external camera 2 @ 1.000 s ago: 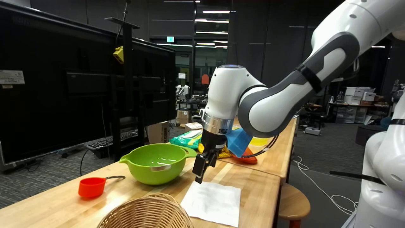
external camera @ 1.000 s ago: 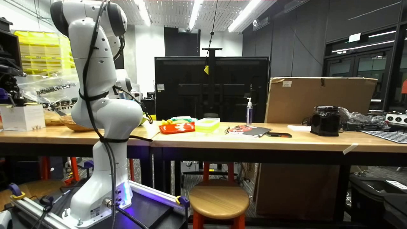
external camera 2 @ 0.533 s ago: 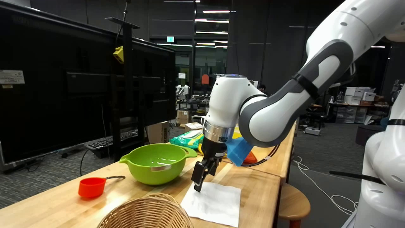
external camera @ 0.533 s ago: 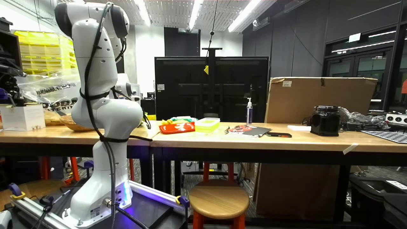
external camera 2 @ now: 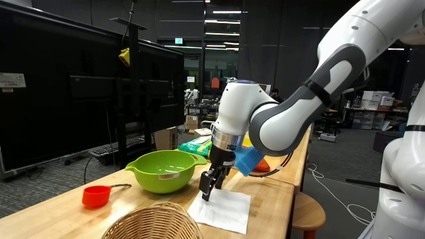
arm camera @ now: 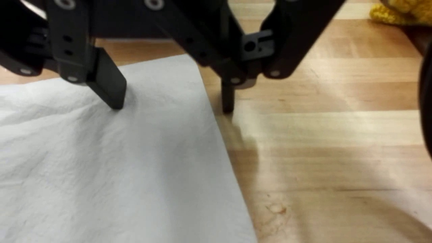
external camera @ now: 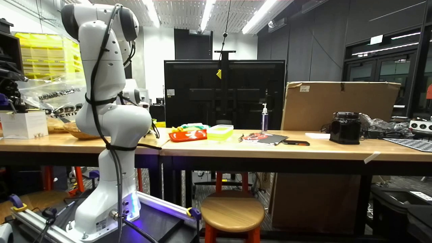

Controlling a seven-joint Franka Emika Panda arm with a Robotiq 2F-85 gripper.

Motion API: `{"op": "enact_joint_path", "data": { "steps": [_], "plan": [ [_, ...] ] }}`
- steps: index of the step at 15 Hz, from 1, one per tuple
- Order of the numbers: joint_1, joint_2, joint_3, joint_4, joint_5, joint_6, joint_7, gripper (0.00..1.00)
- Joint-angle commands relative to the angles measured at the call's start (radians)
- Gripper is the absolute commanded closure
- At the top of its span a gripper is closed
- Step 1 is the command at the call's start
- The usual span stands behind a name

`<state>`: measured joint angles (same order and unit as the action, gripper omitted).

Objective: Wipe the table with the paper towel

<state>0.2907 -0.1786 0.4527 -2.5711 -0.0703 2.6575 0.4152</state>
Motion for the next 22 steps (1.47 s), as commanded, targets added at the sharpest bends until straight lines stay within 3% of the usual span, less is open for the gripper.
{"op": "enact_joint_path", "data": {
  "steps": [1,6,14,22],
  "plan": [
    [0.005,-0.003,-0.011,-0.001,0.000,-0.015,0.014,0.61],
    [0.008,-0.008,-0.024,0.010,0.013,-0.030,-0.001,0.98],
    [-0.086,-0.019,-0.039,0.000,-0.147,-0.075,0.115,1.00],
    [-0.198,-0.026,-0.102,-0.054,-0.283,-0.025,0.205,1.00]
  ]
}}
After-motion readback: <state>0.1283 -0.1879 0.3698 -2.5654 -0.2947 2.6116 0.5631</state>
